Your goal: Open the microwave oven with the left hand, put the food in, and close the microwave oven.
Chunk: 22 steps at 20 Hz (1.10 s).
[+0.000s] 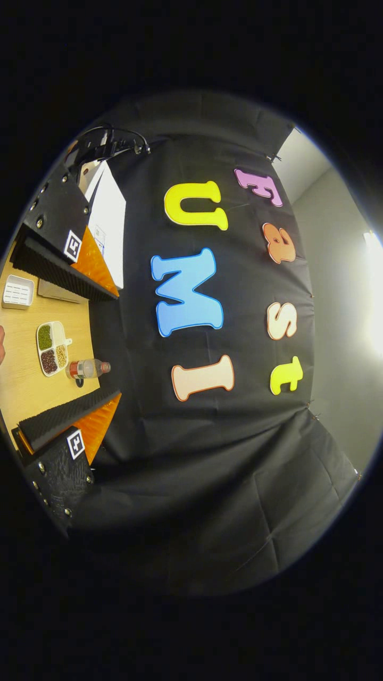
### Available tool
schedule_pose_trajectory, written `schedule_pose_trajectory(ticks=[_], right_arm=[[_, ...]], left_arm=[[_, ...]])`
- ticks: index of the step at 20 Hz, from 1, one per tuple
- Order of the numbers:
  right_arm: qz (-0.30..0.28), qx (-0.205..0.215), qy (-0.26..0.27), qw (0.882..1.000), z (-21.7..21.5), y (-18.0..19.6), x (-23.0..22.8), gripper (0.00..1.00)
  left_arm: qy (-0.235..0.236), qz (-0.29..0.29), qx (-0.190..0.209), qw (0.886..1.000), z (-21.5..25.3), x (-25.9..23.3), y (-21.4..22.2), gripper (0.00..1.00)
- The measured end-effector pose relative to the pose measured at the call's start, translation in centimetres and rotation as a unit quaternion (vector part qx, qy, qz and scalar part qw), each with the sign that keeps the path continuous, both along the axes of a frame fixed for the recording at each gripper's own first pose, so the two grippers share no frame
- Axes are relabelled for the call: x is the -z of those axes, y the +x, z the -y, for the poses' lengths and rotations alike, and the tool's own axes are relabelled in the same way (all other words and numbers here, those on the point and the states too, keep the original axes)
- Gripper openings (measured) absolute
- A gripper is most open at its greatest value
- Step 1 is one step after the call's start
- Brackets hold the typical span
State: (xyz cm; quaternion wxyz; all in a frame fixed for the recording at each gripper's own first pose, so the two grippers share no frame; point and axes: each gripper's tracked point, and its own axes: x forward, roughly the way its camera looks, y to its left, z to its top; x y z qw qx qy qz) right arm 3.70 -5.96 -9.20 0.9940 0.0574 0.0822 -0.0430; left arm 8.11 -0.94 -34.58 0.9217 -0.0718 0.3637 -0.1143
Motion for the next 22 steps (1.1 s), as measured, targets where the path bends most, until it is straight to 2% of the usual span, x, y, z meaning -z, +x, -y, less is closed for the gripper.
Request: schedule_pose_trajectory(ticks=[8, 22], right_arm=[[-0.003, 0.0, -0.004, 1.0, 0.3, 0.6, 0.3, 0.98], [-0.003, -0.019, -0.013, 1.0, -1.3, 1.8, 0.6, 0.98]], left_arm=[[-0.006, 0.002, -0.006, 1.0, 0.1, 0.4, 1.6, 0.07], [0.002, 0.013, -0.023, 1.0, -0.2, 0.3, 1.8, 0.07]])
